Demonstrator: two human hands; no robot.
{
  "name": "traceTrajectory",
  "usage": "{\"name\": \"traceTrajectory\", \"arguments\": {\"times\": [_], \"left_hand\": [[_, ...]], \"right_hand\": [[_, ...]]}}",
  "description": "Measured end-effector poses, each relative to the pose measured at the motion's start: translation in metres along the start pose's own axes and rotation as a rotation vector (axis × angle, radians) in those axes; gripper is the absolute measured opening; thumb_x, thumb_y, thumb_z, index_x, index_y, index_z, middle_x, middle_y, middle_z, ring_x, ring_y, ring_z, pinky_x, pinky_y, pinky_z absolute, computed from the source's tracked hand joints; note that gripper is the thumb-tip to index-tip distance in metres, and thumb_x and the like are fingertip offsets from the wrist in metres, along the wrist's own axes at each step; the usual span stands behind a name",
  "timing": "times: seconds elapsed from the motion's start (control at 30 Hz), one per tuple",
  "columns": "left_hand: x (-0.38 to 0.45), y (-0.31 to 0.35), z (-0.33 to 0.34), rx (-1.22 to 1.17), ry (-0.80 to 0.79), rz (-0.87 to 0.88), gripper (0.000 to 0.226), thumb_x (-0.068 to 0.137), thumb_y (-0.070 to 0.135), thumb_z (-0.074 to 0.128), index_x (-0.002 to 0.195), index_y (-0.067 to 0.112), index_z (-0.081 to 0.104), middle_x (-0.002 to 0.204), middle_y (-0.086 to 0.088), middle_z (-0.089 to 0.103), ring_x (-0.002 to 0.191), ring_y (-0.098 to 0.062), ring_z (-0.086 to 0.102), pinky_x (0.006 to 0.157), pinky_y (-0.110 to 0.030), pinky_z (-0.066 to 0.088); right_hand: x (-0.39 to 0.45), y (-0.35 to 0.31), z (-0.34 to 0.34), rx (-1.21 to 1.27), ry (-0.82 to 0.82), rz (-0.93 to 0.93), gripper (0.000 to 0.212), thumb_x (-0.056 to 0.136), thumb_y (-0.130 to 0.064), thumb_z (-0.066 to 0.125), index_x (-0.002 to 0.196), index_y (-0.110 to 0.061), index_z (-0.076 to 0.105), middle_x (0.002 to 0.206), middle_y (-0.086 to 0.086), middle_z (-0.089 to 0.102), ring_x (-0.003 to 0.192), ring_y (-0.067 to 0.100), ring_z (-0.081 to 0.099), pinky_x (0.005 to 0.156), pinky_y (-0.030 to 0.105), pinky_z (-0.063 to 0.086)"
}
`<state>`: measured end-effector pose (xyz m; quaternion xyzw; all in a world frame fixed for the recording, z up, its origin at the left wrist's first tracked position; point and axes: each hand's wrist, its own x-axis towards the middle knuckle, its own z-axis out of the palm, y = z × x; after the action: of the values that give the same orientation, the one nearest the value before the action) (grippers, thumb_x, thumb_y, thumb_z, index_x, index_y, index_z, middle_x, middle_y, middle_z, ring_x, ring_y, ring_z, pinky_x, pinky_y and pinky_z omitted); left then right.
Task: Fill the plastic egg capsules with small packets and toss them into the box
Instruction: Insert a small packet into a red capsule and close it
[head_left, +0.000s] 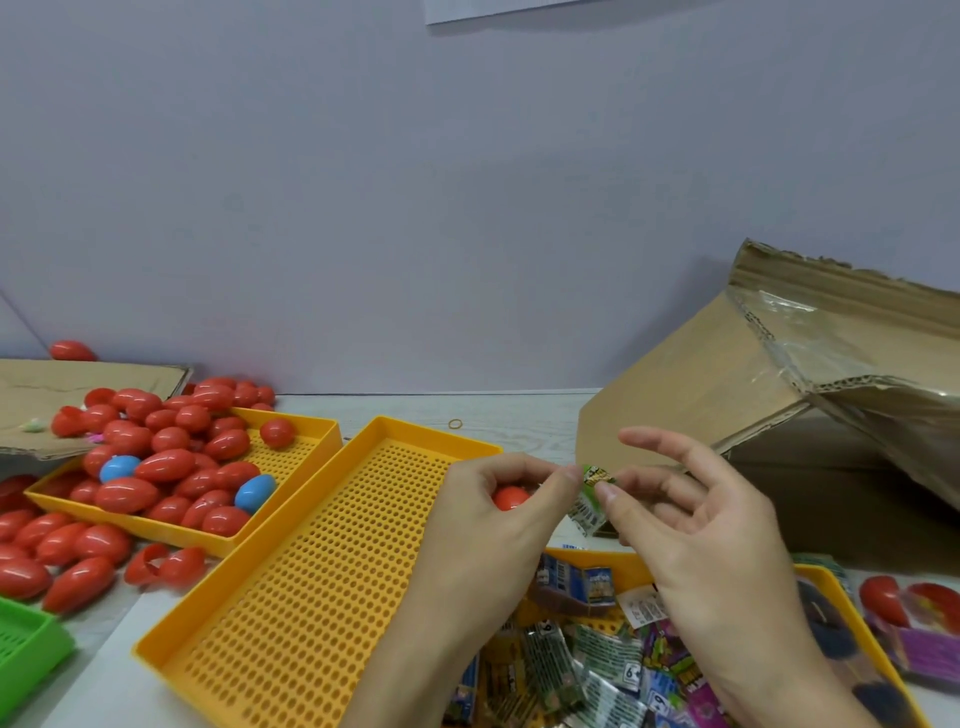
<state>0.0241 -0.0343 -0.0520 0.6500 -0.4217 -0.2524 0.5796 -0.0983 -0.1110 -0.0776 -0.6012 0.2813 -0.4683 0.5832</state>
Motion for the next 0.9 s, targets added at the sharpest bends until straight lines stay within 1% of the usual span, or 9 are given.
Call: {"name": "traceTrajectory", "arguments": {"times": [0.07, 0.17, 0.27, 0.33, 0.43, 0.5, 0.67, 0.8, 0.9], "left_hand": [[-0.0004, 0.0016, -0.0016, -0.007, -0.005, 0.010, 0.020, 0.073, 0.050, 0.072, 0.077, 0.031, 0.078, 0.063, 0.006, 0.065, 0.056, 0.002, 0.055, 0.057, -0.016, 0.049], [-0.0005, 0.0026, -0.0027, 0.002, 0.006, 0.035, 0.025, 0.064, 0.052, 0.073, 0.078, 0.032, 0.079, 0.078, -0.004, 0.071, 0.063, -0.005, 0.061, 0.059, -0.016, 0.051], [0.0003, 0.0017, -0.0015, 0.004, -0.001, 0.052, 0.026, 0.062, 0.050, 0.076, 0.078, 0.029, 0.078, 0.065, -0.003, 0.066, 0.060, -0.015, 0.058, 0.057, -0.019, 0.050], [0.0006, -0.0002, -0.0010, -0.002, -0.004, 0.051, 0.022, 0.068, 0.043, 0.080, 0.077, 0.023, 0.077, 0.056, 0.006, 0.054, 0.053, -0.007, 0.048, 0.052, -0.020, 0.044], [0.0022, -0.0027, -0.0028, -0.061, -0.011, -0.005, 0.010, 0.079, 0.024, 0.080, 0.075, 0.016, 0.074, 0.063, 0.005, 0.056, 0.056, -0.007, 0.049, 0.057, -0.022, 0.047], [0.0033, -0.0037, -0.0044, -0.171, -0.048, -0.074, 0.013, 0.083, 0.018, 0.076, 0.070, 0.015, 0.072, 0.062, 0.005, 0.056, 0.056, -0.008, 0.051, 0.060, -0.024, 0.049], [0.0045, -0.0028, -0.0040, -0.471, -0.115, -0.188, 0.008, 0.072, 0.017, 0.068, 0.065, 0.015, 0.067, 0.063, -0.002, 0.048, 0.058, -0.011, 0.049, 0.059, -0.022, 0.049], [0.0041, -0.0030, -0.0040, -0.599, -0.145, -0.206, 0.005, 0.071, 0.014, 0.067, 0.067, 0.012, 0.068, 0.064, -0.002, 0.051, 0.059, -0.010, 0.051, 0.062, -0.021, 0.051], [0.0036, -0.0038, -0.0034, -0.609, -0.141, -0.201, 0.004, 0.071, 0.013, 0.068, 0.068, 0.012, 0.069, 0.063, -0.002, 0.051, 0.058, -0.009, 0.051, 0.063, -0.022, 0.050]], "right_hand": [[0.0000, -0.0005, 0.0000, -0.005, 0.012, -0.006, 0.036, 0.077, -0.011, 0.077, 0.103, -0.034, 0.066, 0.081, -0.001, 0.073, 0.078, 0.015, 0.072, 0.066, 0.017, 0.056], [-0.0001, -0.0013, -0.0001, -0.013, 0.035, -0.021, 0.038, 0.078, -0.007, 0.077, 0.102, -0.034, 0.066, 0.080, -0.003, 0.072, 0.077, 0.013, 0.072, 0.065, 0.015, 0.056], [-0.0002, -0.0021, -0.0002, -0.015, 0.044, -0.028, 0.039, 0.079, -0.004, 0.076, 0.102, -0.034, 0.065, 0.079, -0.004, 0.072, 0.076, 0.013, 0.072, 0.064, 0.014, 0.055], [-0.0001, -0.0019, -0.0002, -0.010, 0.048, -0.031, 0.039, 0.078, -0.002, 0.076, 0.101, -0.032, 0.065, 0.079, -0.003, 0.072, 0.075, 0.014, 0.072, 0.065, 0.015, 0.056], [0.0000, -0.0023, 0.0010, 0.000, 0.041, -0.035, 0.040, 0.076, -0.001, 0.077, 0.101, -0.030, 0.066, 0.079, -0.002, 0.072, 0.075, 0.014, 0.072, 0.064, 0.016, 0.056], [0.0006, -0.0026, 0.0013, 0.007, 0.030, -0.038, 0.041, 0.075, 0.001, 0.076, 0.100, -0.029, 0.066, 0.078, -0.002, 0.072, 0.074, 0.013, 0.072, 0.063, 0.015, 0.055], [0.0002, -0.0005, 0.0008, -0.013, 0.029, -0.053, 0.042, 0.076, 0.002, 0.076, 0.101, -0.031, 0.066, 0.081, 0.000, 0.072, 0.077, 0.013, 0.072, 0.066, 0.016, 0.056], [-0.0016, 0.0002, 0.0017, -0.065, 0.040, -0.041, 0.039, 0.079, -0.002, 0.076, 0.102, -0.033, 0.065, 0.082, -0.004, 0.071, 0.077, 0.013, 0.070, 0.065, 0.028, 0.061], [-0.0026, -0.0012, 0.0025, -0.106, 0.057, -0.027, 0.037, 0.081, -0.006, 0.075, 0.102, -0.034, 0.065, 0.082, -0.006, 0.070, 0.077, 0.012, 0.070, 0.062, 0.045, 0.062]]}}
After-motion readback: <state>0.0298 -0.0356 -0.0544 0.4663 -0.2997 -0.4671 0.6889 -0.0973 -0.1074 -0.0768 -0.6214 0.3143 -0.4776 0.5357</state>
